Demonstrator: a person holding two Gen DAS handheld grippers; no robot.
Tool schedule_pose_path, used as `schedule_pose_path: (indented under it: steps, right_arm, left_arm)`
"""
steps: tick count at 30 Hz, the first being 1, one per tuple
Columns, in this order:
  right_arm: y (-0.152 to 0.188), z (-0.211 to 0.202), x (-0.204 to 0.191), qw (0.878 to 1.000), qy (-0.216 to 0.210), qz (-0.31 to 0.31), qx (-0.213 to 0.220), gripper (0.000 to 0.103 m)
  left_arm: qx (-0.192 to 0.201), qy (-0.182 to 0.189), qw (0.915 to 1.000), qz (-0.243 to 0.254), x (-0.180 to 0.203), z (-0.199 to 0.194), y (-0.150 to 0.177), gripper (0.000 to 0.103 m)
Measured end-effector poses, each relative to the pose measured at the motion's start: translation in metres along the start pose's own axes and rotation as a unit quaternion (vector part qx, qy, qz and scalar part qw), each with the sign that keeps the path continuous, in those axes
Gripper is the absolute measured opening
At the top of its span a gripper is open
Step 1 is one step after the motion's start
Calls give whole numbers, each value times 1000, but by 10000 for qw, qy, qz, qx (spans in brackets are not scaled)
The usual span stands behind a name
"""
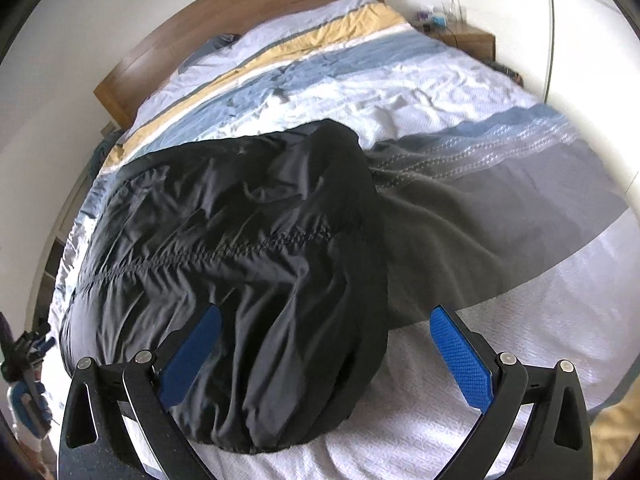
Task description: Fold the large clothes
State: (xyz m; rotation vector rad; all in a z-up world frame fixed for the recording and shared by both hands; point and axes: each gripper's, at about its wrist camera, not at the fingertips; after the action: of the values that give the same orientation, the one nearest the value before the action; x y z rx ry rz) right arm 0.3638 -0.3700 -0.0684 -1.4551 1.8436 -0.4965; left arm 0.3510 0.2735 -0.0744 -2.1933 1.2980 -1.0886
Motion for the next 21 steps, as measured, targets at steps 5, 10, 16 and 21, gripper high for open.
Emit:
schedule_pose_path:
  steps: [5, 10, 16, 21]
  right_arm:
    - [4, 27, -2, 9995, -107, -63, -278, 103]
    - [8, 49, 1, 9977, -413, 256, -475, 103]
    - [26, 87, 20, 9863, -923, 967, -966, 103]
    - [44, 119, 30, 9674, -1356, 1570, -1453, 103]
  left_arm:
    - [-391, 662, 9949, -645, -14, 37, 9, 75]
    - [-673, 963, 9892, -874, -9, 67, 18, 75]
    - [-1188, 1260, 9776, -1196, -21, 102, 36, 85]
    - [-1416, 1647, 9644, -1507, -30, 120, 48, 94]
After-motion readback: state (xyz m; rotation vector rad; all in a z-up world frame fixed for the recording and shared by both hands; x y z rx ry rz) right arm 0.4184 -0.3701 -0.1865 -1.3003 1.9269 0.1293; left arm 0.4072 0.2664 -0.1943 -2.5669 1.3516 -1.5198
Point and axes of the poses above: each gripper's, at about its wrist camera, not at the fingertips, and z roughly the way its jaws point, x to its right, y to its underside, and after that the axes turned 15 degrees about x, right-handed
